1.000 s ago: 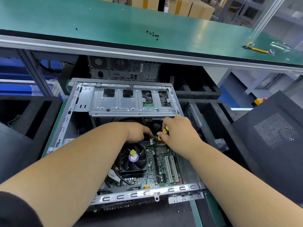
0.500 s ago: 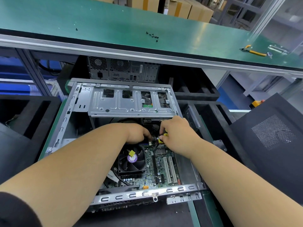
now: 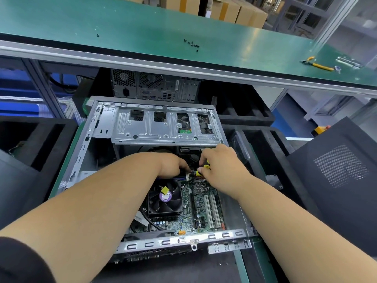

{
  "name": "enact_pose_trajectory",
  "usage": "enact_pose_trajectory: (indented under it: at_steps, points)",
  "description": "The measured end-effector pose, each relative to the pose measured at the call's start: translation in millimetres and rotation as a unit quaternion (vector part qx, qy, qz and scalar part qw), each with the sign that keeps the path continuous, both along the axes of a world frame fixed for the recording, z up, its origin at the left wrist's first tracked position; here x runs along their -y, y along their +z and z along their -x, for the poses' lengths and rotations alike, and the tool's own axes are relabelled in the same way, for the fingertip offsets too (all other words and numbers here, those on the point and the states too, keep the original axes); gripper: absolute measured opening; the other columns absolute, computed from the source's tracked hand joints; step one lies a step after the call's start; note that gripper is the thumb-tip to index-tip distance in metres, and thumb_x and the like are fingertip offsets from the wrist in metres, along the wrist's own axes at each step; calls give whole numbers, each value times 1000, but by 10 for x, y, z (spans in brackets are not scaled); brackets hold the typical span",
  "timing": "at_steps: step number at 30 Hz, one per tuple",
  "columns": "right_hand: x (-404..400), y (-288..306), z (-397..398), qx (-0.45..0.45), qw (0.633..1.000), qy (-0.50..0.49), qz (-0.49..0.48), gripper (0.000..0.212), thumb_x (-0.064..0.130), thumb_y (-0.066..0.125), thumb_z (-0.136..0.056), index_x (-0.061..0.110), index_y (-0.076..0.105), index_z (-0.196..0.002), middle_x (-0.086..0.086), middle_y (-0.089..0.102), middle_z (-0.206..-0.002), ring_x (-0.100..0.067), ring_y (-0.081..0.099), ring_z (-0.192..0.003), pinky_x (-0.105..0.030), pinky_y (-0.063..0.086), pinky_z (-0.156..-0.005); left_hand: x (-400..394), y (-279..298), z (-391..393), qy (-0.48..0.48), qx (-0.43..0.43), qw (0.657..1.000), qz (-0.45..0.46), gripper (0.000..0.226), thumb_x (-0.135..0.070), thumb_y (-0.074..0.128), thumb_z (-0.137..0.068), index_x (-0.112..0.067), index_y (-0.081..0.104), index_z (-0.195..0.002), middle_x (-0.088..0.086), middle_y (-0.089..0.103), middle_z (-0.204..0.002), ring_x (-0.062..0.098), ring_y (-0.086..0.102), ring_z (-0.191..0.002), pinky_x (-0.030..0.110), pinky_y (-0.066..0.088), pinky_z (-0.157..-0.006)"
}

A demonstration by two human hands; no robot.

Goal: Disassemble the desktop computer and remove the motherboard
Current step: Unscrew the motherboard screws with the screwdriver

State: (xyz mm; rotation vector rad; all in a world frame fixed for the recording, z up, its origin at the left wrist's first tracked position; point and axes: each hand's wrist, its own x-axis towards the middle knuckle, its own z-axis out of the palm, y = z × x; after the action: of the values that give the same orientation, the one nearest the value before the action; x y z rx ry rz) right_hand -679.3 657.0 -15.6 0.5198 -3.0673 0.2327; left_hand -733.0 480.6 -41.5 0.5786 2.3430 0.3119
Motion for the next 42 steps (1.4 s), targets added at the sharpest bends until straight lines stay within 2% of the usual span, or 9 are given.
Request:
enact_pose_trajectory:
  at_steps: [4, 9, 11, 15, 30, 35, 42]
  points:
    - [18, 12, 15, 2, 1000, 13, -21, 12, 39, 60, -90, 27, 57, -93, 11, 54, -80, -17, 43, -96, -32, 30, -83, -5, 8, -4, 6, -1, 1000, 1, 60, -5, 38, -88, -40, 49, -136, 0, 49, -141, 21, 51, -118, 31, 42, -98]
    - [68, 63, 59, 11, 998, 4, -58, 21, 43, 55, -92, 22, 56, -95, 4, 58, -81, -22, 50, -95, -37, 38, -92, -8, 27, -7, 4, -4, 1000, -1, 61, -4, 36, -88, -39, 48, -136, 0, 45, -145, 21, 50, -120, 28, 40, -93]
    - [54, 66, 58, 21, 999, -3, -50, 20, 43, 55, -92, 23, 55, -94, 4, 55, -80, -22, 50, -94, -36, 38, -90, -5, 22, -4, 3, -4, 1000, -3, 60, -4, 36, -89, -39, 48, -137, -1, 43, -147, 20, 48, -122, 24, 35, -88]
    - [27, 40, 37, 24, 999, -25, -35, 19, 45, 56, -91, 26, 55, -95, -2, 55, -92, -23, 49, -93, -35, 40, -89, -7, 1, 3, 4, -2, 1000, -3, 60, -4, 37, -89, -39, 49, -136, -2, 43, -147, 19, 47, -123, 21, 31, -86]
    - [36, 59, 15, 31, 998, -33, -32, 19, 45, 57, -91, 27, 56, -95, -3, 53, -94, -24, 49, -93, -35, 38, -91, 0, -25, 24, 3, -1, 1000, -5, 59, -4, 38, -89, -40, 50, -135, -2, 45, -145, 18, 48, -118, 23, 33, -84]
    - [44, 61, 18, 31, 998, -32, -33, 19, 46, 57, -91, 27, 55, -94, -2, 53, -93, -24, 50, -93, -36, 39, -93, -1, -29, 28, 3, 1, 1000, -5, 60, -4, 37, -89, -41, 50, -134, -1, 45, -145, 14, 46, -103, 23, 33, -82]
    - [42, 69, 12, 28, 999, -29, -32, 20, 45, 57, -91, 26, 57, -96, -2, 52, -93, -24, 50, -92, -35, 39, -91, -2, -47, 36, 2, -4, 1000, -6, 59, -4, 38, -89, -40, 50, -134, -2, 44, -146, 19, 48, -120, 24, 35, -87]
